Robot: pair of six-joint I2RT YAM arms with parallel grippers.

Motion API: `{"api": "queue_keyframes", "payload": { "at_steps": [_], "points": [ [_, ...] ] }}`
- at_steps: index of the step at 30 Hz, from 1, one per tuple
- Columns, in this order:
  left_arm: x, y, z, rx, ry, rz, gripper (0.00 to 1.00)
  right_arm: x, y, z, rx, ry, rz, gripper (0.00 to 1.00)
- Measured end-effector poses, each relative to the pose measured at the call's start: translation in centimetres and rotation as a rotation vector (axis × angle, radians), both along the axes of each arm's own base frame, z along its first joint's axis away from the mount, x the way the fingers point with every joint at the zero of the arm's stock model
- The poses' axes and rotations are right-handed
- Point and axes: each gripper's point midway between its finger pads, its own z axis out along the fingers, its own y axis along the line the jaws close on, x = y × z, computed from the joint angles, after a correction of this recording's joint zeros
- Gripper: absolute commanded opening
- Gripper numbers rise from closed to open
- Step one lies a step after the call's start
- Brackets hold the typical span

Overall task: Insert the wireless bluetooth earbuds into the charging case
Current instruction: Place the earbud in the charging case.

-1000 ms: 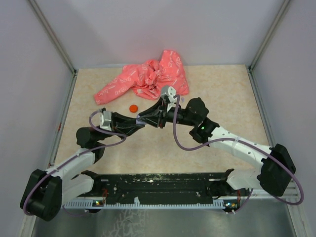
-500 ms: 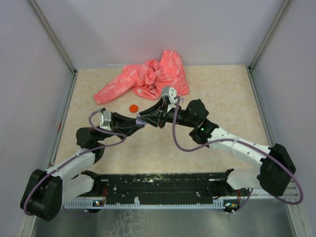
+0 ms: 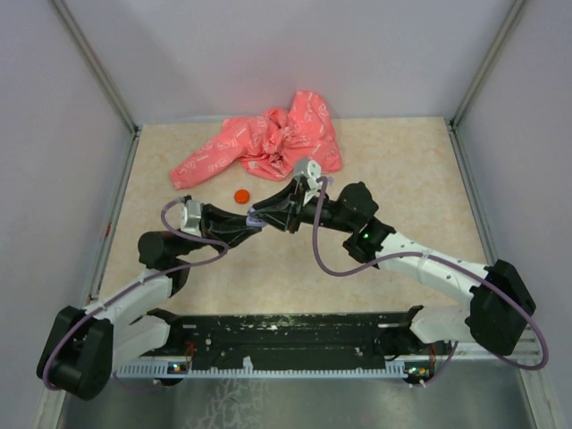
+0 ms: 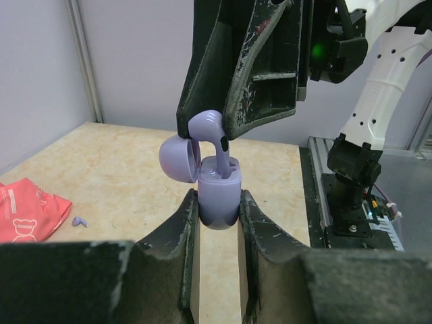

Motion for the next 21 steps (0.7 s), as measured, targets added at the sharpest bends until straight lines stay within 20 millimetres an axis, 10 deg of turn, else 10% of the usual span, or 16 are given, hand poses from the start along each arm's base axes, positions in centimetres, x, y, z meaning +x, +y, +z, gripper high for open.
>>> {"api": "queue_keyframes", "payload": {
  "at_steps": [21],
  "points": [
    [-0.14,0.20,-0.29,-0.022,0.034,0.006,0.00,-0.64,-0.20,-0.55,0.022,0.004,0.009,0.12]
  ]
}}
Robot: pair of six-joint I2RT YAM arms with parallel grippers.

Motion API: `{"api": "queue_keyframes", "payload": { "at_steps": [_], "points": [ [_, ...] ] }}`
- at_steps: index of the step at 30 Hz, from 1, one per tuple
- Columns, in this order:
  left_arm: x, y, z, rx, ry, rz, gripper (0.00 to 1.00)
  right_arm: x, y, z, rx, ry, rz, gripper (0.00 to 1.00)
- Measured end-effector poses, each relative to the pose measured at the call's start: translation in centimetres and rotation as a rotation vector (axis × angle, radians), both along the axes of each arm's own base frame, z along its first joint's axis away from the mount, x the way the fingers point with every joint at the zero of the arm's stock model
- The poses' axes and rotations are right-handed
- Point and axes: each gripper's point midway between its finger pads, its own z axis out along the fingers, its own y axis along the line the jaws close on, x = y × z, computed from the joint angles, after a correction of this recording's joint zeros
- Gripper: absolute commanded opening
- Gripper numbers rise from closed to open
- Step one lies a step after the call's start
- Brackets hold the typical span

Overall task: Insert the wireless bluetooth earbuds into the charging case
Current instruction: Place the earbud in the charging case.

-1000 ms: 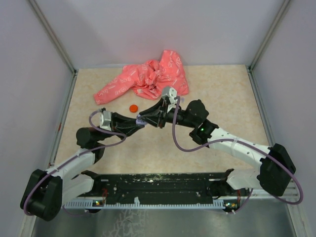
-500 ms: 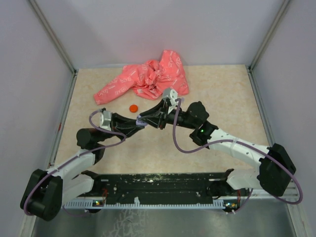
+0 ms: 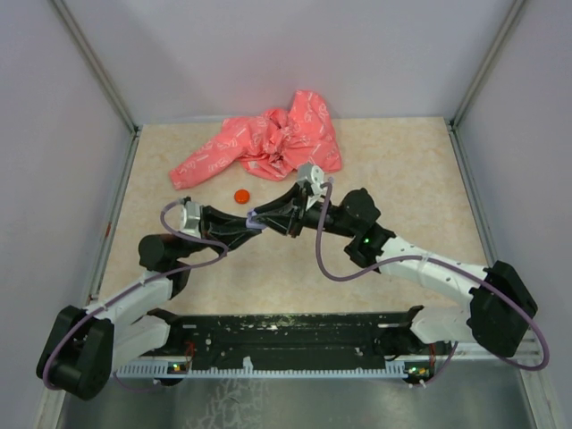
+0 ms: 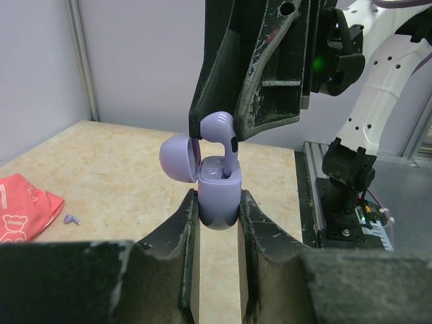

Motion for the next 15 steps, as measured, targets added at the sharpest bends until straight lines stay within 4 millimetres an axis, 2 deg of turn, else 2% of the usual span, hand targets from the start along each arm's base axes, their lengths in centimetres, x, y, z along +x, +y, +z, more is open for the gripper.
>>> {"api": "queue_keyframes", "payload": {
  "at_steps": [15],
  "points": [
    [-0.13,0.04,-0.22,0.000,0.004,-0.002,0.00,-0.04,-0.49,-0.57,0.012,0.027,-0.019,0.12]
  ]
}}
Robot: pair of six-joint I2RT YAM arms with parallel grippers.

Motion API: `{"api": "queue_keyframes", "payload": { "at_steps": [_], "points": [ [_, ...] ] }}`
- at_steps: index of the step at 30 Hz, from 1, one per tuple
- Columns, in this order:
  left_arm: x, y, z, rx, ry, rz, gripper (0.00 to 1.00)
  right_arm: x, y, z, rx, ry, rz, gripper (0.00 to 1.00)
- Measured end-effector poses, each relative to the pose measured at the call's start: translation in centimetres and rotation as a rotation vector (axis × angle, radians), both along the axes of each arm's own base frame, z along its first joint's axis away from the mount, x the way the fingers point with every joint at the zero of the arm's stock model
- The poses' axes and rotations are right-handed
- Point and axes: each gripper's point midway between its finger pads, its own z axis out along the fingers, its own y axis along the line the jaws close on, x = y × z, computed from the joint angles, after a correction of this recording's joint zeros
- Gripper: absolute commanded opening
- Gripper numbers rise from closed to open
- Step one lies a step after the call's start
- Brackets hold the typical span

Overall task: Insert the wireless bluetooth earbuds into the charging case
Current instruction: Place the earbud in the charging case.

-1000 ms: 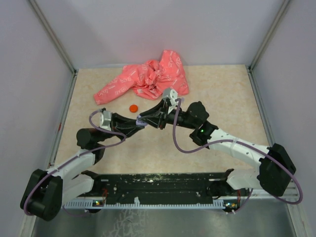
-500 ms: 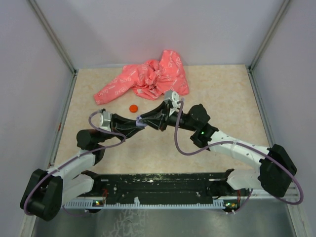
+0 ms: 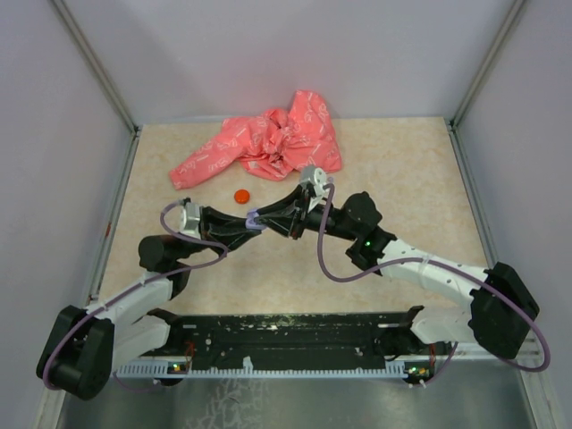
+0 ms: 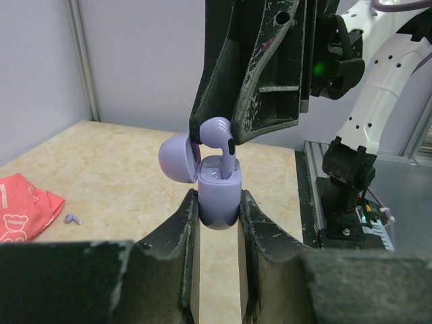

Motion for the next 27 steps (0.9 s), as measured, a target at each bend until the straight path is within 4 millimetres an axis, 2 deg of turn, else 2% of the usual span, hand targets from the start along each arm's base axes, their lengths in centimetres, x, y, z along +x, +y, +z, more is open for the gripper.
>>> {"api": "queue_keyframes", "payload": {
  "at_steps": [4,14,27],
  "points": [
    [-0.06,0.01,0.09,-0.003,-0.004,-0.002,0.00,-0.01,-0.01,-0.19,-0.003,0.003,0.000,0.13],
    [-0.48,-0.19,-0.28,0.008,-0.003,-0.040,0.00,-0.25,0.33,-0.56,-0.019,0.007,0.030,0.22],
    [-0.69,-0.13,-0.36,0.009,-0.001,-0.057,0.00,-0.40,0.46,-0.86,-0.044,-0.002,0.045,0.23]
  ]
}}
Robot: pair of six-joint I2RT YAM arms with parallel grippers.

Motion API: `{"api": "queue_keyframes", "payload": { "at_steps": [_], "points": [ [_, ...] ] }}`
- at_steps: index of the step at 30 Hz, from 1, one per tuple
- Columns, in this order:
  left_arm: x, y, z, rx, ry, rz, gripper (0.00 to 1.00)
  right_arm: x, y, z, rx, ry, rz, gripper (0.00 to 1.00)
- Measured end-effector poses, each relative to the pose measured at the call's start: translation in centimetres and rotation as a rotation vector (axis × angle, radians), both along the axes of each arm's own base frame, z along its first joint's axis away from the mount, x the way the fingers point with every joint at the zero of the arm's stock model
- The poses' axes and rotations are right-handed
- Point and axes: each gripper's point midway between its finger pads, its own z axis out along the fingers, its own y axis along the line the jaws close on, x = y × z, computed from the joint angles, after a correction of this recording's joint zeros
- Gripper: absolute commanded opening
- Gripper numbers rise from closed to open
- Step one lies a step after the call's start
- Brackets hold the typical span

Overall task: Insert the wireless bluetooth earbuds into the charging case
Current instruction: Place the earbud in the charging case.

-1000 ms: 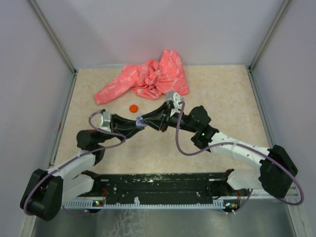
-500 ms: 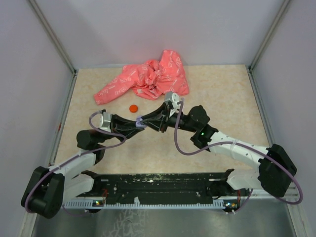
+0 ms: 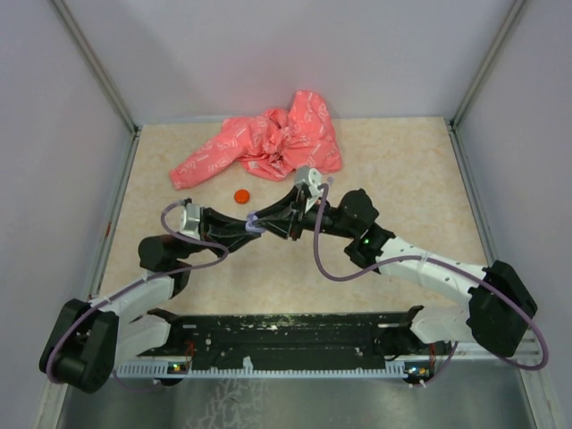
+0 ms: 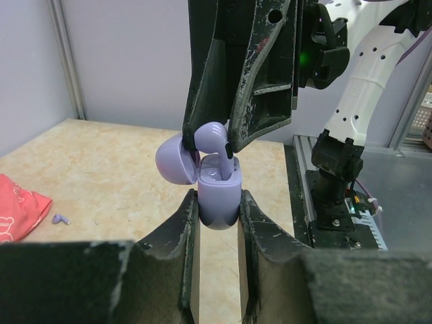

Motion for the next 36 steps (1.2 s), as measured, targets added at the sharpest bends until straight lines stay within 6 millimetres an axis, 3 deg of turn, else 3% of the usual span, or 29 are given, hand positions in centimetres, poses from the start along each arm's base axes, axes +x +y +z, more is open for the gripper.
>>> {"api": "queue_keyframes", "payload": {
  "at_steps": [17,36],
  "points": [
    [0.2,0.2,0.0,-0.009,0.008,0.012,0.00,-0.3,-0.6,-1.1,-0.050,0.009,-0.013,0.34],
    [0.3,-0.1,-0.3,0.056,-0.059,-0.002,0.00,-0.9,-0.4,-0.6,-0.213,0.102,0.036,0.36]
  ]
}}
